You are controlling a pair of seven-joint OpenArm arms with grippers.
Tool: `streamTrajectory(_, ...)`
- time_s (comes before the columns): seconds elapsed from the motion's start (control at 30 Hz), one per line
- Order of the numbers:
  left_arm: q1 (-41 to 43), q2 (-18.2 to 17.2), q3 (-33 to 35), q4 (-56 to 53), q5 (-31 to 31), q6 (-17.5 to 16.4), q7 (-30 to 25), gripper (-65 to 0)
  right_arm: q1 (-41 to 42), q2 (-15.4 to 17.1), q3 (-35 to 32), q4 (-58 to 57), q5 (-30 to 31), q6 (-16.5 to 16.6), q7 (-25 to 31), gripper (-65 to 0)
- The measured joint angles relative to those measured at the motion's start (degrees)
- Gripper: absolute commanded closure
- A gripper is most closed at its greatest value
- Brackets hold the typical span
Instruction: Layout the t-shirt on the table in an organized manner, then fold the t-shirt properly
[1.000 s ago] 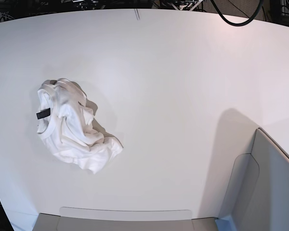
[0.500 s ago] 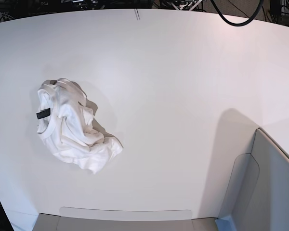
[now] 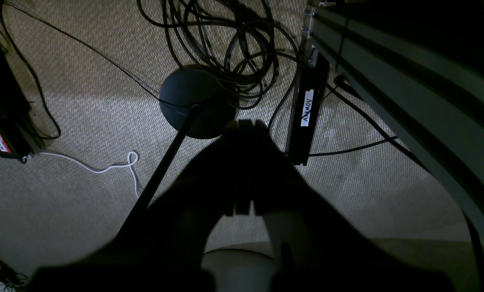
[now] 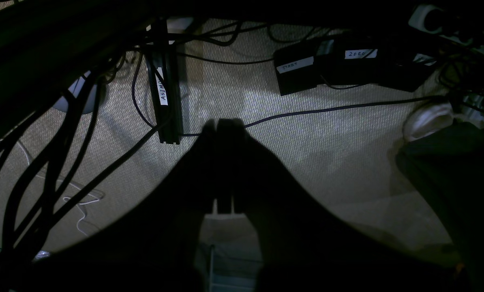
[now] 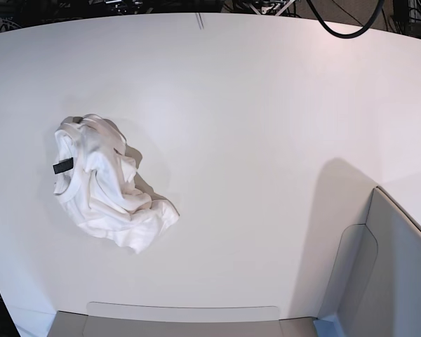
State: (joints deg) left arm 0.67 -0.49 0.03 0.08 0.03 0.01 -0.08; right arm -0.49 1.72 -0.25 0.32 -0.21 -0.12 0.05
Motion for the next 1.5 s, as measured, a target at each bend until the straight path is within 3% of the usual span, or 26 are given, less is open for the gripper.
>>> streamTrajectory(1.27, 0.92, -0.02, -0.15, 0.02, -0.02, 0.07, -0.09, -0.1, -0.33, 0.83, 0.00, -0.09, -0.02, 0.02, 0.22, 0.0)
streamTrajectory(1.5, 3.32, -0.15, -0.33, 0.02, -0.02, 0.24, -8.04, -0.1, -1.14, 0.96, 0.00, 0.02, 0.00, 0.04, 0.44, 0.0)
